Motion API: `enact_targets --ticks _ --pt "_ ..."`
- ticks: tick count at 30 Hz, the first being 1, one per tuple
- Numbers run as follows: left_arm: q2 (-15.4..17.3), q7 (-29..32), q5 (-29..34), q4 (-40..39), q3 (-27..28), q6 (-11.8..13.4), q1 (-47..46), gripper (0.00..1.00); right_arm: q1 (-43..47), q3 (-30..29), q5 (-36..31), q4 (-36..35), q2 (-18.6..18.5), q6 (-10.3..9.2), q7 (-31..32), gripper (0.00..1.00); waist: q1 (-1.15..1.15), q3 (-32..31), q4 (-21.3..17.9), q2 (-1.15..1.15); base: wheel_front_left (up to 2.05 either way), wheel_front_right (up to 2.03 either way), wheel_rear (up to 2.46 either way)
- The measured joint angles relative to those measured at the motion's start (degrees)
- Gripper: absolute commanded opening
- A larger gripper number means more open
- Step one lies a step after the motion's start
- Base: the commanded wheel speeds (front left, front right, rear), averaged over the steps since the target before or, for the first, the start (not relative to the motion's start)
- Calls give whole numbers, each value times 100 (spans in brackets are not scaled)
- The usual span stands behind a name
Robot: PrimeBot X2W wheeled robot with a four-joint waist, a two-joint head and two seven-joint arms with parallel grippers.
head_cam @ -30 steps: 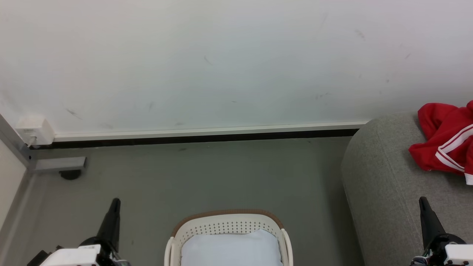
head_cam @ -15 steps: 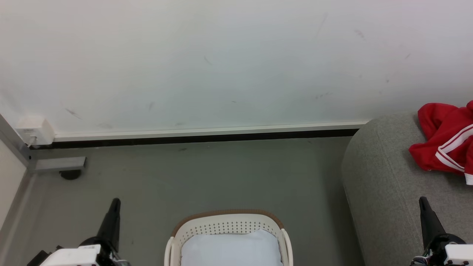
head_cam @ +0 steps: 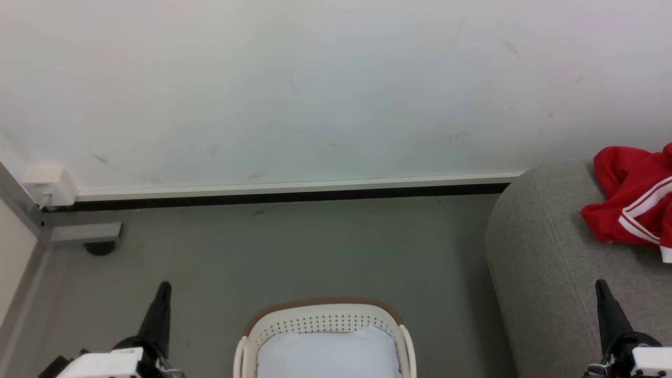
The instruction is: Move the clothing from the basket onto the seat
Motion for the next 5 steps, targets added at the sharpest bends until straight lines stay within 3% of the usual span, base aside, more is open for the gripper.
enact_targets --ticks 5 --pt "0 0 0 0 0 0 0 0 0 0 0 0 0 0 0 0 0 0 0 0 0 0 0"
